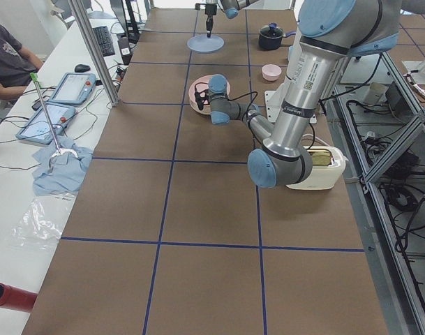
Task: Stack three plates with pink and blue
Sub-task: 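Set the pink plate on the cream plate while the right gripper lifts the blue plate, then release the pink plate with the left gripper while the right carries the blue plate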
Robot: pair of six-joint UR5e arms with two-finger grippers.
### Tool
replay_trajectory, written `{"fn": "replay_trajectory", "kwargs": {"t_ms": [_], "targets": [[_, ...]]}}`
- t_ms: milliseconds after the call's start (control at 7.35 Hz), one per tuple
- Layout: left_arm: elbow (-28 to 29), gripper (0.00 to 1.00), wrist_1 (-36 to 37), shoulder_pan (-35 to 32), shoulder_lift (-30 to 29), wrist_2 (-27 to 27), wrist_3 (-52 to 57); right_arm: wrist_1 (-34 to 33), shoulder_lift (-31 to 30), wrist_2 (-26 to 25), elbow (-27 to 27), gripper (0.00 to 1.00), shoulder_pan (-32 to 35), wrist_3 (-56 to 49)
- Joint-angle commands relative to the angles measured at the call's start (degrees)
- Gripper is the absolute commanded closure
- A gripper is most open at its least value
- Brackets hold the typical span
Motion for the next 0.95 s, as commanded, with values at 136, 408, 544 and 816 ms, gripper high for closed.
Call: {"fn": "replay_trajectory", "kwargs": {"t_ms": [136, 408, 544, 816], "targets": [[2.58, 0.01, 0.43, 0.48, -1.03, 0.84, 0.88, -0.16, 1.0, 0.09, 4.54, 1.0, -0.44, 6.13], [0.48, 0.0, 0.69, -3.45, 0.63, -1.95, 2.54, -0.95, 7.12, -0.26, 5.16, 1.0, -2.45, 11.66], [-1.35, 0.0, 2.7, -7.83, 2.04, -5.89, 7.25, -1.04, 9.5, -1.83, 5.08, 1.0, -5.16, 14.12], [-6.09, 0.0, 11.72, -12.51, 4.07, -7.25, 18.75, -4.61, 14.59, -9.8, 4.99, 1.0, -12.35, 16.69]]}}
